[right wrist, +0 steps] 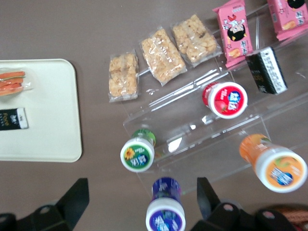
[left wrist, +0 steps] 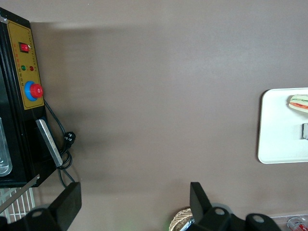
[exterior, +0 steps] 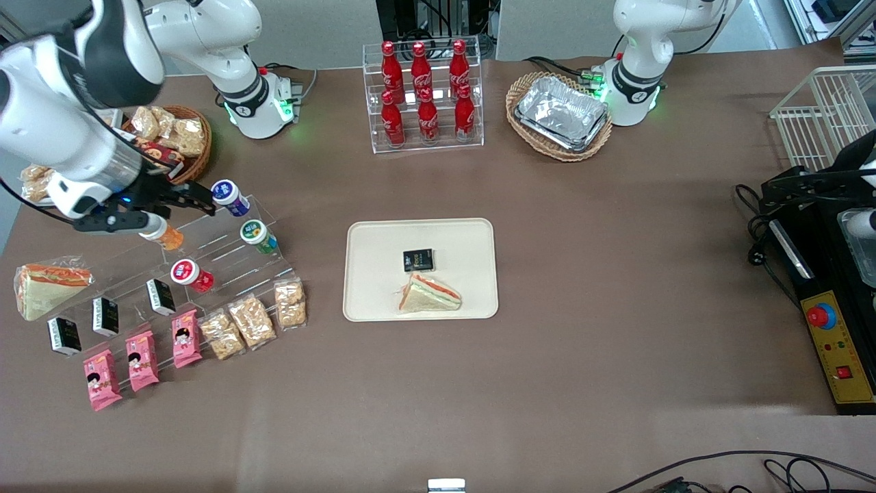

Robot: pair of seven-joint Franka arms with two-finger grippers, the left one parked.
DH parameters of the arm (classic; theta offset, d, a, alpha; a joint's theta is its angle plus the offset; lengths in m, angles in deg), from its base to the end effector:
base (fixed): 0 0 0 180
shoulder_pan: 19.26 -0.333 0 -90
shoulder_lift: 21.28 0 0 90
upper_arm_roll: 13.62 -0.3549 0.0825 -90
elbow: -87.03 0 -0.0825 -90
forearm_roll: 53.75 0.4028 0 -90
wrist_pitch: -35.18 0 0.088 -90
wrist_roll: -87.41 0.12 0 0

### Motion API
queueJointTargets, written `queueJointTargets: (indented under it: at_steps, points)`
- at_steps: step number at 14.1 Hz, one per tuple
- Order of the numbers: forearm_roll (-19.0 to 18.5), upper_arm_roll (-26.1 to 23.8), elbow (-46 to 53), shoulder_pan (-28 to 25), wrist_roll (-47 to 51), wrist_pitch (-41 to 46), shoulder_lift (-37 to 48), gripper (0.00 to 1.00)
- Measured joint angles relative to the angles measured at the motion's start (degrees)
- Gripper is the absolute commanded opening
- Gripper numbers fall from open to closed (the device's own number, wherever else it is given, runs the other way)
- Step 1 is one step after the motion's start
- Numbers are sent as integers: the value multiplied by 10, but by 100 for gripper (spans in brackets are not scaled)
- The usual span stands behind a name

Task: Place green gum on tray
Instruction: 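Lower the right gripper and close it on the green gum bottle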

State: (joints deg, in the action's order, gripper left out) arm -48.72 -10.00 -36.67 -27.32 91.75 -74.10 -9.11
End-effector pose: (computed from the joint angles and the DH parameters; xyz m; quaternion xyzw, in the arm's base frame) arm 0.4923 0.0441 0.5031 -0.9986 0.0136 0.0236 0.0461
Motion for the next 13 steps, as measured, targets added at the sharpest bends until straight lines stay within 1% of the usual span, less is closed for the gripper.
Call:
queueJointTargets:
  at_steps: [3, 7, 13]
  points:
    - [0, -6, -55, -6, 0, -68, -1, 100]
    - [0, -7, -119, -29, 1, -133, -6, 100]
    - [0, -8, -181, -55, 1, -237, -49, 100]
